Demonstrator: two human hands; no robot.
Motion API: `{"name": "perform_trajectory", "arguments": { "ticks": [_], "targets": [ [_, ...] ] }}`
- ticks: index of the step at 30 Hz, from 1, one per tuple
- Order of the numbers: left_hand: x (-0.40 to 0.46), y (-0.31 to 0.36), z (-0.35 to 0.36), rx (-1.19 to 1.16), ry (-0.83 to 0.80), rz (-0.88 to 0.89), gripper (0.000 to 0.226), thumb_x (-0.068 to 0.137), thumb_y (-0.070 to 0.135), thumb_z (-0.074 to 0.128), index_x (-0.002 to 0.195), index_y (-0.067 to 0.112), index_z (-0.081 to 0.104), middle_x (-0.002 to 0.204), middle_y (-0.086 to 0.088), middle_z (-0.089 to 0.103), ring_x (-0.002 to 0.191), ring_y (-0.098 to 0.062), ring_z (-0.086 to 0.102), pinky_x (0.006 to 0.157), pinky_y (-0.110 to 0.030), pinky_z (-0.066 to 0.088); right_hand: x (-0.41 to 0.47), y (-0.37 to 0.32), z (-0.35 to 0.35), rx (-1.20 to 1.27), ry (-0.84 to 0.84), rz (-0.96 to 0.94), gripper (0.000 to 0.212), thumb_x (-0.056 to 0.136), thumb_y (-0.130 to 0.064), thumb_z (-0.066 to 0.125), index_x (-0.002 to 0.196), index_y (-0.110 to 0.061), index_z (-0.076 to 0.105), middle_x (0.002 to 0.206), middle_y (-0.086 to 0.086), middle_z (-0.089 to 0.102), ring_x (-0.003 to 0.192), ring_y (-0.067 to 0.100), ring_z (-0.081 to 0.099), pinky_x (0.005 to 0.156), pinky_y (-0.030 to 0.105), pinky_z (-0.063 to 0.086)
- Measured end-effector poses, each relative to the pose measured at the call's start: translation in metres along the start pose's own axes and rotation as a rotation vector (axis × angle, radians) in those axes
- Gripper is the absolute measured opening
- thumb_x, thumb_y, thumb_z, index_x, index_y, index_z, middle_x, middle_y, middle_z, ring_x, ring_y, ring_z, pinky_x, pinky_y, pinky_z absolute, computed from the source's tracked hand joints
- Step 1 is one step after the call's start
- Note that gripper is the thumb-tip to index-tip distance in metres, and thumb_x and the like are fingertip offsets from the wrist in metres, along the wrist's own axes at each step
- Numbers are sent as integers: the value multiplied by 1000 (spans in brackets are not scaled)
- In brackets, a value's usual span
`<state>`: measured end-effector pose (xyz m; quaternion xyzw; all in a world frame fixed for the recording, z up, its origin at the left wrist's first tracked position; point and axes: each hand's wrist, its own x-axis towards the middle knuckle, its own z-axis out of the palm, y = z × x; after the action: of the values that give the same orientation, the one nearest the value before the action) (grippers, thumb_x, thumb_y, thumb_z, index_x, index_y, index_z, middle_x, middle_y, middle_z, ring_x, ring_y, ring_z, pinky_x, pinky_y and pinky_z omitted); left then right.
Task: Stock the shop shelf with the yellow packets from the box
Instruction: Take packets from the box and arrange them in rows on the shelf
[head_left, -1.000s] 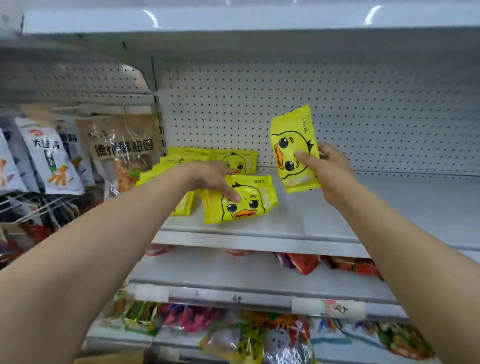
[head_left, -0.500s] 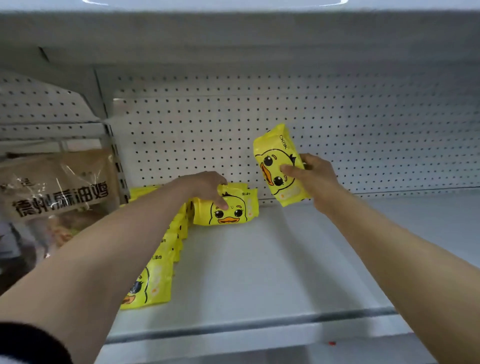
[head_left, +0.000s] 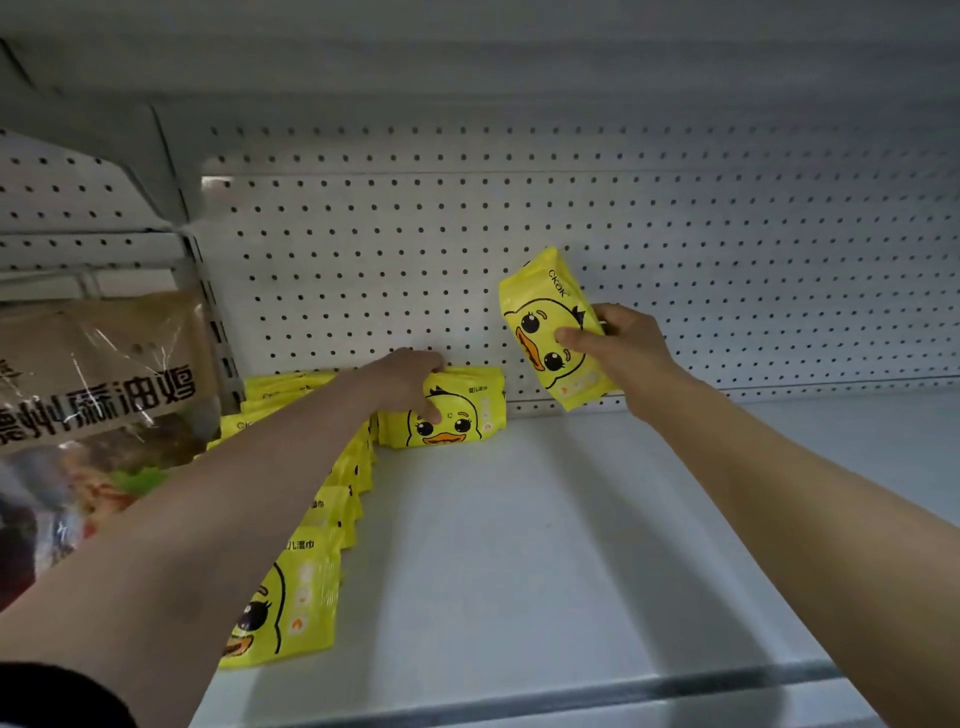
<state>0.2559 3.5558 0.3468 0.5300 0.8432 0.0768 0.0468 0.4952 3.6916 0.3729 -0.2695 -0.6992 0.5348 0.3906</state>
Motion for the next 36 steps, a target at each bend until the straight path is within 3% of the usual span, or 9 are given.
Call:
{"name": "perform_trajectory", "arguments": {
  "ticks": [6, 11, 15, 20, 22, 26, 28, 32, 36],
  "targets": [
    [-5, 3, -1, 207, 178, -23, 75, 62, 48, 86, 118, 18, 47, 118, -3, 55, 105, -22, 50, 83, -36, 45, 8, 7, 9, -14, -18, 1, 26, 78, -17, 82, 102, -20, 73, 99, 1, 75, 89, 17, 72, 71, 28, 56],
    [-7, 4, 2, 380, 315, -90, 104, 58, 61, 82, 136, 10, 38, 135, -6, 46, 126, -26, 43, 91, -40, 45, 13, 9, 11, -65, -25, -3, 29, 78, -18, 82, 106, -18, 72, 98, 0, 74, 89, 18, 72, 76, 32, 57],
    [-11, -3, 0, 205, 351, -64, 80, 66, 55, 80, 125, 13, 45, 126, -6, 48, 119, -25, 46, 88, -38, 44, 18, 9, 14, -172, -70, -36, 28, 77, -20, 83, 103, -20, 73, 98, 1, 74, 90, 17, 71, 81, 35, 58],
    [-22, -9, -16, -325, 692, 51, 32, 93, 39, 59, 112, 13, 53, 108, -4, 56, 104, -24, 55, 84, -37, 47, 27, 7, 28, -595, -275, -140, 39, 72, -24, 87, 107, -19, 73, 103, -1, 72, 98, 17, 66, 86, 30, 50],
    [-30, -9, -22, -334, 612, 128, 36, 90, 48, 60, 112, 20, 56, 109, 2, 61, 107, -19, 56, 90, -38, 47, 27, 7, 40, -725, -401, -163, 46, 71, -25, 88, 113, -19, 70, 108, -3, 68, 102, 14, 62, 84, 24, 45],
    [-49, -6, -19, -184, 242, 138, 62, 60, 68, 76, 112, 40, 56, 108, 11, 61, 108, -11, 54, 93, -38, 47, 24, 12, 73, -827, -521, -194, 51, 69, -31, 88, 114, -21, 66, 115, -2, 63, 108, 14, 57, 89, 26, 46],
    [-52, -5, -12, -75, 217, 75, 62, 58, 61, 81, 111, 40, 56, 105, 6, 53, 103, -16, 50, 87, -34, 44, 22, 16, 87, -813, -559, -202, 48, 68, -32, 89, 109, -22, 66, 111, -3, 64, 105, 14, 58, 89, 27, 48],
    [-55, -10, -3, 28, 226, -21, 49, 66, 49, 82, 106, 35, 57, 98, 2, 47, 100, -22, 47, 78, -30, 33, 16, 25, 107, -832, -584, -268, 41, 69, -33, 89, 102, -21, 68, 92, -8, 60, 91, 13, 57, 71, 23, 45],
    [-57, -13, 0, 42, 216, -102, 47, 71, 49, 78, 111, 33, 59, 102, 1, 48, 104, -22, 46, 78, -30, 33, 12, 32, 115, -944, -536, -352, 57, 71, -39, 85, 121, -23, 65, 108, -2, 59, 107, 19, 57, 88, 33, 49]
  ]
}}
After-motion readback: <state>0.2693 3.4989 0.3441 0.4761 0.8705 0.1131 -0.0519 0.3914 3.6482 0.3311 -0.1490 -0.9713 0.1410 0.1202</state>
